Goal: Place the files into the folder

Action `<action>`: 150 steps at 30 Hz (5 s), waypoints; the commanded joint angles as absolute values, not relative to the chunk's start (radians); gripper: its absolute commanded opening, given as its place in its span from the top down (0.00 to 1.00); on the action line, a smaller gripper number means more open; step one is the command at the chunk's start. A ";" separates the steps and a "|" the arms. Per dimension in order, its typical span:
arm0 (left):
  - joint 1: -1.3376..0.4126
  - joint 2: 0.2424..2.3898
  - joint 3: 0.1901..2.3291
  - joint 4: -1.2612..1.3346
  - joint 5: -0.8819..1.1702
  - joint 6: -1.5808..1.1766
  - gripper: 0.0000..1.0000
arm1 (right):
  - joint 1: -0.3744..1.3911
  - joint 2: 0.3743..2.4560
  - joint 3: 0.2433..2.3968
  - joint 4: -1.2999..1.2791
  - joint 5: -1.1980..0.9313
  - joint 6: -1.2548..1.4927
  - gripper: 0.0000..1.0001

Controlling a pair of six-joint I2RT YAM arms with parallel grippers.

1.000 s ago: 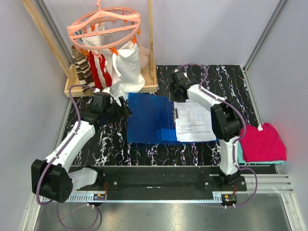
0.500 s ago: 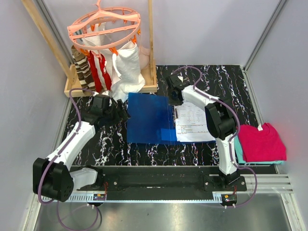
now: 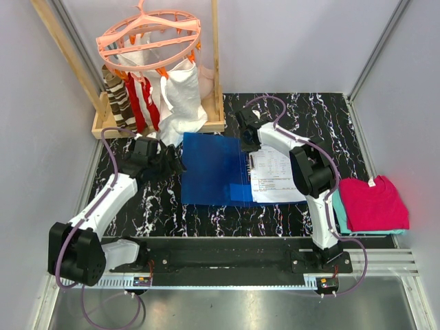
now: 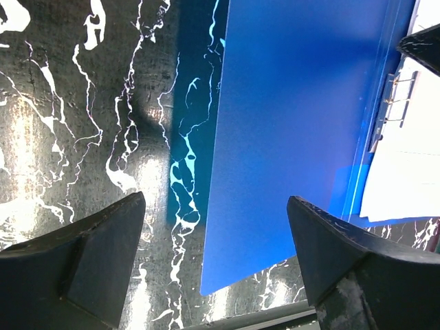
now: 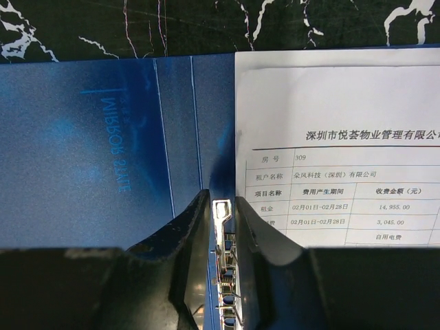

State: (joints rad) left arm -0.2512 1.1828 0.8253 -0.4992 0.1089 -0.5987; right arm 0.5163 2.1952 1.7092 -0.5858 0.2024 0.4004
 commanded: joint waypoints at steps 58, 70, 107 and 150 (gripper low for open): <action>-0.433 1.511 1.009 -0.121 0.373 -0.887 0.18 | 0.657 1.727 1.221 -0.351 0.373 0.449 0.90; -0.495 1.752 1.160 -0.031 0.419 -0.974 0.32 | 0.695 1.599 0.996 -0.177 0.422 0.434 0.92; -0.491 1.979 1.310 0.137 0.451 -1.075 0.61 | 0.698 1.557 0.822 0.253 0.290 0.175 1.00; -0.581 2.079 1.514 -0.114 0.433 -0.798 0.58 | 0.699 1.361 0.511 0.175 0.153 0.482 1.00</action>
State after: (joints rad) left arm -0.5812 2.1944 1.5124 -0.0532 0.4217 -0.8845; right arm 0.6914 1.3586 0.5304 0.2382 0.1776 0.4469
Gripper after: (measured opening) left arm 0.420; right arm 0.142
